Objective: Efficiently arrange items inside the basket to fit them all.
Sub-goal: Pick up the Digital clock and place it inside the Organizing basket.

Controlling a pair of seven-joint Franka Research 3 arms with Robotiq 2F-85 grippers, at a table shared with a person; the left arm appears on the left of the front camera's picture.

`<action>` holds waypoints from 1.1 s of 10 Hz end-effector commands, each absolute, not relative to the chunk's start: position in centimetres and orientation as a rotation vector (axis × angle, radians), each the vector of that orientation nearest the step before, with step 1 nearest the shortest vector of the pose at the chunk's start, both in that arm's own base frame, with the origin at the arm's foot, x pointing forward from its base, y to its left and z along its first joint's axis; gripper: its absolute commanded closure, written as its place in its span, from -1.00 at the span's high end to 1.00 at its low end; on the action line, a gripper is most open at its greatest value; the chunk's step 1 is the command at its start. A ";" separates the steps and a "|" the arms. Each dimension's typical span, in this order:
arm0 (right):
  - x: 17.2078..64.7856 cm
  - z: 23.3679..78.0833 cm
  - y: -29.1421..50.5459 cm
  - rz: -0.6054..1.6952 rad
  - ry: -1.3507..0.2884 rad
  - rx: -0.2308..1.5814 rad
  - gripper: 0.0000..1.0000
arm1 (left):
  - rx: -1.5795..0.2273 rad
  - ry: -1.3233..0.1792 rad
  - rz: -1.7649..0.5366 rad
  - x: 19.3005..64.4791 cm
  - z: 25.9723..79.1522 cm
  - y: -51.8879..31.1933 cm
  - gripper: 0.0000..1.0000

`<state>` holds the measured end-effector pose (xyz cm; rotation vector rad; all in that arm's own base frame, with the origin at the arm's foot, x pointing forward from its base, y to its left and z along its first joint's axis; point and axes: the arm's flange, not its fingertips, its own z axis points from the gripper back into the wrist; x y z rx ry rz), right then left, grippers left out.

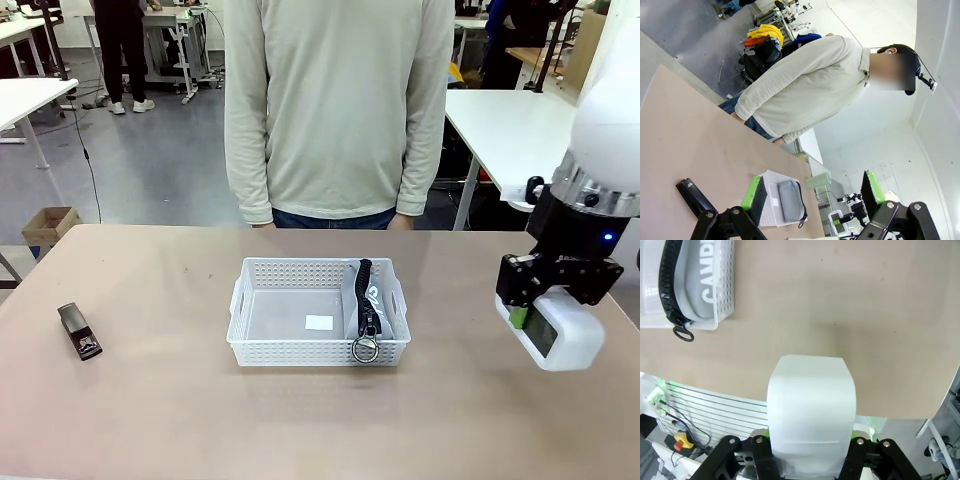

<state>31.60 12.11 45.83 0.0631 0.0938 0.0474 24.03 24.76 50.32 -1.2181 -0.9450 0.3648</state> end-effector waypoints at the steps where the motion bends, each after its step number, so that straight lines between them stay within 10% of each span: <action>1: 31.3 46.4 11.8 0.027 0.087 0.066 0.05 | -1.224 -0.971 0.345 24.1 50.4 24.7 1.00; 11: 41.3 47.1 46.6 0.665 -0.243 -0.192 0.05 | -1.224 -0.971 0.345 24.1 50.4 24.7 1.00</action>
